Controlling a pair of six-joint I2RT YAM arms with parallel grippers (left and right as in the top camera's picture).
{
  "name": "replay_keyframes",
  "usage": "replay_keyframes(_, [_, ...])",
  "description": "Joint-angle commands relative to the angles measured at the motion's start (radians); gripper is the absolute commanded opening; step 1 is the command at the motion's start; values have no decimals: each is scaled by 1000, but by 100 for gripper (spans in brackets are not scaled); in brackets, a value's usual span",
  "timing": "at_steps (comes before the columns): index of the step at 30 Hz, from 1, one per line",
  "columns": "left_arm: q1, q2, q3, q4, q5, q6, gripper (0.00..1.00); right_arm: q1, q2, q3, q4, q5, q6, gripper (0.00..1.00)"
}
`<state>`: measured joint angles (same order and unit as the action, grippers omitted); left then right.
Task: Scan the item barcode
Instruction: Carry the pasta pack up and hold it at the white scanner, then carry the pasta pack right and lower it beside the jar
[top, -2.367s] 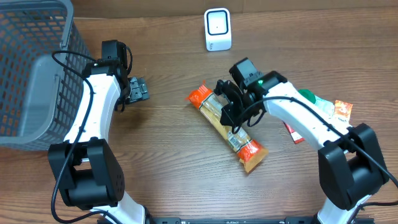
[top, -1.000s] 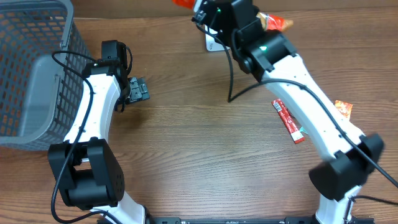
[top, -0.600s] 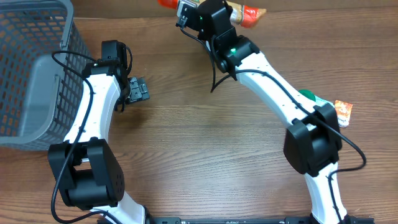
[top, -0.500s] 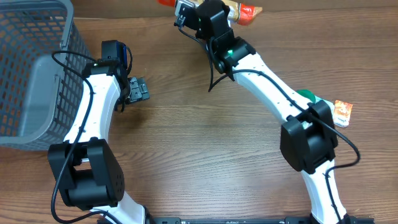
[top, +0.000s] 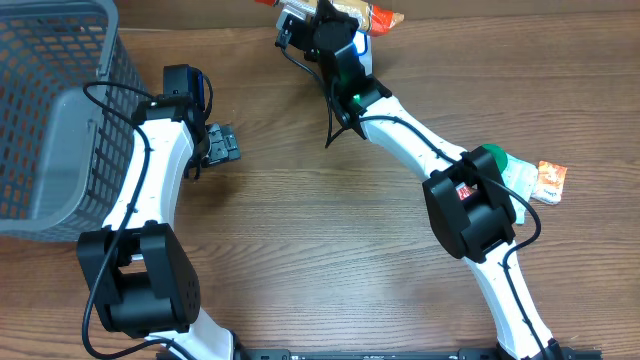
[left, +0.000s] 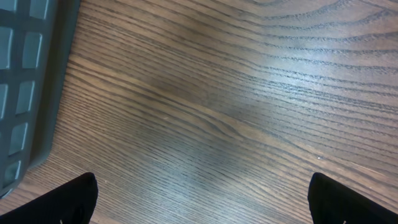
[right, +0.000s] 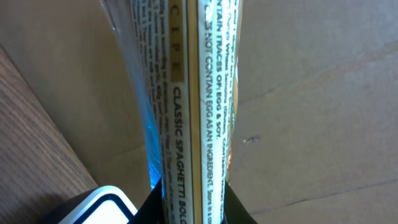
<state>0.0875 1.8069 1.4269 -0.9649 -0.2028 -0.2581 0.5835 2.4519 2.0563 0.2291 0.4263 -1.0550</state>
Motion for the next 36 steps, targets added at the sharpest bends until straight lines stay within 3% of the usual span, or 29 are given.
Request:
replay_keyframes(1, [3,4,8,0,-7,8,100,5,-19,55,76,24,5,4])
replay_keyframes(22, [3,4,8,0,-7,8,100,7,71,55,92,32,10,3])
replay_keyframes(27, [3,4,8,0,-7,8,100,23,70,72,170,185,3,3])
replay_keyframes(31, [3,4,8,1,-7,8,100,33,21,87,214,308,71,3])
replay_keyframes(36, [3,4,8,0,-7,8,100,58,-119,87,79,352,223,3])
